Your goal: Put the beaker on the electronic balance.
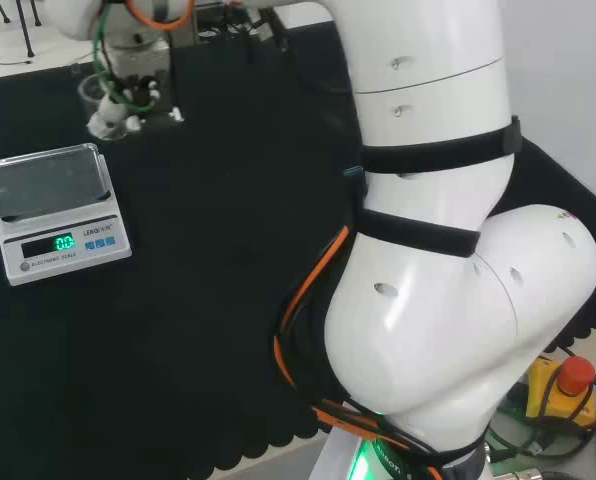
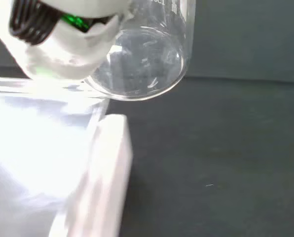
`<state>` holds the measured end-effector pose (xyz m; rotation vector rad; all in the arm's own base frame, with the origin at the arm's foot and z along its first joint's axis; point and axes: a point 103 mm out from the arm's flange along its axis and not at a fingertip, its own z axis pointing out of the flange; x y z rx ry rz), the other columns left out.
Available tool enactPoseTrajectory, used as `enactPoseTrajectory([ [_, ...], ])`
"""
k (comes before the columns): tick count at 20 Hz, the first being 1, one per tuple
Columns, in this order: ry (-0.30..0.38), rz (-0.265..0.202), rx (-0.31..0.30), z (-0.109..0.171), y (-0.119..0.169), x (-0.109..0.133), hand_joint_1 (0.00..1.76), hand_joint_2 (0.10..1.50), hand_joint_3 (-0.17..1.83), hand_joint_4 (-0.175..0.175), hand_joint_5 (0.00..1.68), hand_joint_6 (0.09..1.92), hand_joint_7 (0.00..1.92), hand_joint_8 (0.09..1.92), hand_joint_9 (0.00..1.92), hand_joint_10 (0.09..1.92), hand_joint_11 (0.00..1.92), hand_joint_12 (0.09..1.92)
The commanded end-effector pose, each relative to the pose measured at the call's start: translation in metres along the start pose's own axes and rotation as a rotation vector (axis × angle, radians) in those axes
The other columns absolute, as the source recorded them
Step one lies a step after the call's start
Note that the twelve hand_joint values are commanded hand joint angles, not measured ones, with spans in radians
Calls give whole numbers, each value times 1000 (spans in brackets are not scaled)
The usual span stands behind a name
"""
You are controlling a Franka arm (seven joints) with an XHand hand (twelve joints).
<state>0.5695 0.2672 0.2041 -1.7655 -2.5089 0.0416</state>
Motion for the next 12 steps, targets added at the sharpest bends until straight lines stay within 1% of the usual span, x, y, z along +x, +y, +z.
enactPoseTrajectory([
  [1, -23, -4, 56, 26, 14, 7, 1129, 669, 596, 175, 1302, 587, 1247, 834, 1359, 537, 1005, 1096],
  [5, -23, -2, 55, 34, 18, 5, 1130, 667, 599, 175, 1303, 586, 1249, 833, 1359, 537, 1003, 1097],
  [10, -29, 1, 74, 50, 22, 7, 1130, 666, 602, 175, 1303, 586, 1251, 832, 1360, 538, 1002, 1099],
  [12, -21, 4, 70, 52, 19, 1, 1130, 666, 602, 175, 1303, 586, 1251, 832, 1360, 538, 1001, 1099],
])
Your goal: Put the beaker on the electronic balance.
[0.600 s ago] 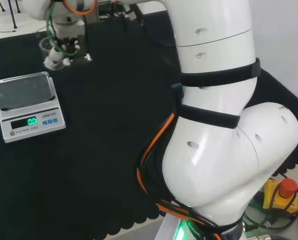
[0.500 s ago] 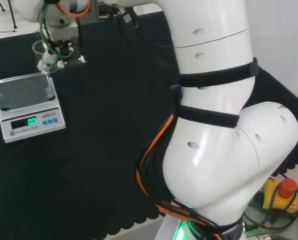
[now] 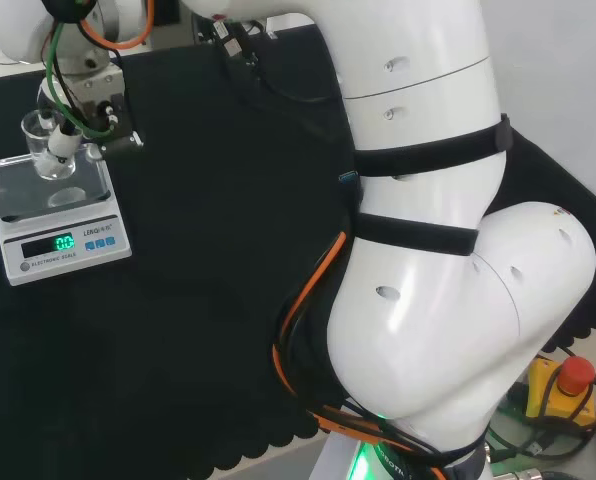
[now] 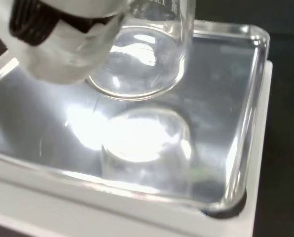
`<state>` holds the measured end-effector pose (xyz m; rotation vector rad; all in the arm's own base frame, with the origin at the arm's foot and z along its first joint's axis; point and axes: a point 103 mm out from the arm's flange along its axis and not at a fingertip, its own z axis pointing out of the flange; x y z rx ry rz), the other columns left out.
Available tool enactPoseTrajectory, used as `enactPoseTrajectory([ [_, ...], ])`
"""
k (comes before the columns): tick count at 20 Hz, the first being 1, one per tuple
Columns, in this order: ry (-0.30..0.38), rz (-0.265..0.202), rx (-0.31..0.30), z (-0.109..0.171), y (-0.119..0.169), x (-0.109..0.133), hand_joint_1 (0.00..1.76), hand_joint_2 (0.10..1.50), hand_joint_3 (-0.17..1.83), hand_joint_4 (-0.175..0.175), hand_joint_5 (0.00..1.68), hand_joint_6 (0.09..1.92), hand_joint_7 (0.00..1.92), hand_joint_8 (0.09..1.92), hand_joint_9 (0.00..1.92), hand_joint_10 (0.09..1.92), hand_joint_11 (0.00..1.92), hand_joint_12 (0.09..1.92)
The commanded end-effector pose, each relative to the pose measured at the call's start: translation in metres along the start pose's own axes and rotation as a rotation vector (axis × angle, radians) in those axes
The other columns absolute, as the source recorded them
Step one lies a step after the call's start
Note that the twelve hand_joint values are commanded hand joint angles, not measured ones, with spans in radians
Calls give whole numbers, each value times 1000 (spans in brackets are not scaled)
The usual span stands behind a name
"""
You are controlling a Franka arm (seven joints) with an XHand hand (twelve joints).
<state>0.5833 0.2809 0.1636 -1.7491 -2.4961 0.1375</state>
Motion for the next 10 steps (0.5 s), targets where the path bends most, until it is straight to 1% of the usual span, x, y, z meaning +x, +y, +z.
enactPoseTrajectory([
  [1, 0, 7, 11, 12, 0, -6, 1130, 666, 602, 175, 1302, 586, 1252, 832, 1360, 538, 1001, 1099],
  [6, -12, 18, 23, 16, 3, -6, 1125, 682, 584, 175, 1285, 609, 1250, 830, 1360, 539, 999, 1103],
  [8, -12, 20, 38, 20, 6, -4, 1116, 714, 543, 175, 1251, 654, 1240, 834, 1357, 540, 998, 1103],
  [10, 0, 16, 68, 22, 7, -6, 1079, 613, 585, 79, 940, 874, 1155, 891, 1309, 569, 957, 1129],
])
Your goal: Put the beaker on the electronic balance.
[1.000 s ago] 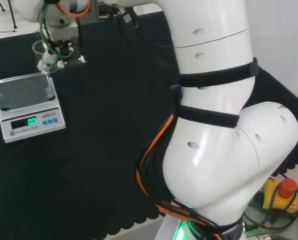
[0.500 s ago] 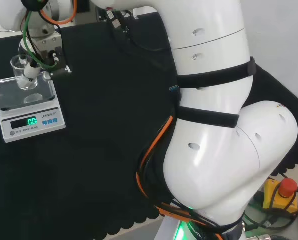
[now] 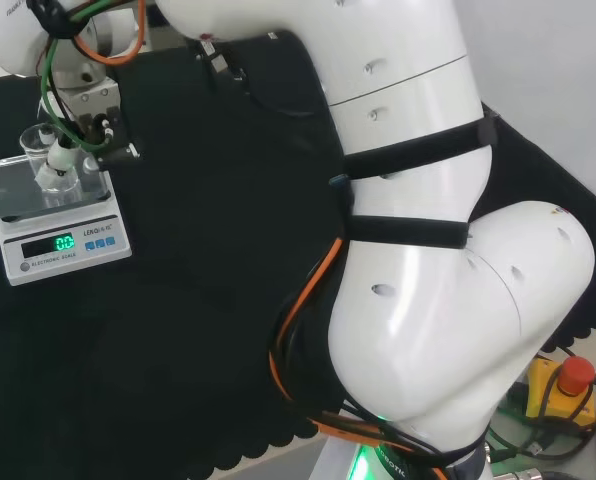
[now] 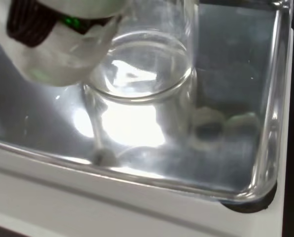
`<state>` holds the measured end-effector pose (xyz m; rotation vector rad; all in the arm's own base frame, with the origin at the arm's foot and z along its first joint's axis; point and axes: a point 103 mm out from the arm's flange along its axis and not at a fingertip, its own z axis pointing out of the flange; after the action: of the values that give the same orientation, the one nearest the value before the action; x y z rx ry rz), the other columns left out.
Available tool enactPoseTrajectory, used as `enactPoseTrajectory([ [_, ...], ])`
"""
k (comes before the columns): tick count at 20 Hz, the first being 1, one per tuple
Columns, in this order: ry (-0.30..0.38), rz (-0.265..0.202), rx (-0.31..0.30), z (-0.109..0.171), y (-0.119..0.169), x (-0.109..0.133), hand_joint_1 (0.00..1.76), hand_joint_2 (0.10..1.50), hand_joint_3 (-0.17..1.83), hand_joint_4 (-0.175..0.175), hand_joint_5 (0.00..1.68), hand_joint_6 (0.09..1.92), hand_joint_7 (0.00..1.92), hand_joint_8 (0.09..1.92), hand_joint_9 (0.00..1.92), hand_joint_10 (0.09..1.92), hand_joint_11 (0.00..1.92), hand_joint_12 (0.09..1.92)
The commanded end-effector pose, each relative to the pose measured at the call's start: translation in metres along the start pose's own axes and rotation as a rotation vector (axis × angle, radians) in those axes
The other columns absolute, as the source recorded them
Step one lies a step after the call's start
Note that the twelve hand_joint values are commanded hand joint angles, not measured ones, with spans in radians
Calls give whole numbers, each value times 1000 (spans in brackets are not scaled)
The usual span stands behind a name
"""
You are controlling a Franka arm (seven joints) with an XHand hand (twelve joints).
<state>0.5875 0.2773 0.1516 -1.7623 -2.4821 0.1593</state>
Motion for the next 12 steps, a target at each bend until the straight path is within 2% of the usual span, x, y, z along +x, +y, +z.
enactPoseTrajectory([
  [1, 17, 0, 68, 11, 3, -1, 1040, 560, 607, 28, 671, 884, 1031, 912, 1227, 589, 876, 1179],
  [3, 30, -1, 73, 11, 2, -4, 944, 509, 595, -33, 289, 736, 760, 940, 1029, 647, 693, 1290],
  [5, 58, -9, 73, 11, -2, -9, 809, 507, 498, -48, 92, 405, 465, 908, 784, 717, 481, 1395],
  [7, 80, -18, 68, 9, -5, -12, 694, 523, 363, -42, 21, 123, 231, 857, 579, 800, 331, 1471],
  [9, 99, -33, 60, 6, -9, -15, 604, 539, 235, -33, 4, 87, 70, 785, 436, 849, 223, 1527],
  [12, 116, -51, 57, 1, -16, -18, 528, 561, 112, -22, 0, 87, 7, 619, 328, 880, 122, 1570],
])
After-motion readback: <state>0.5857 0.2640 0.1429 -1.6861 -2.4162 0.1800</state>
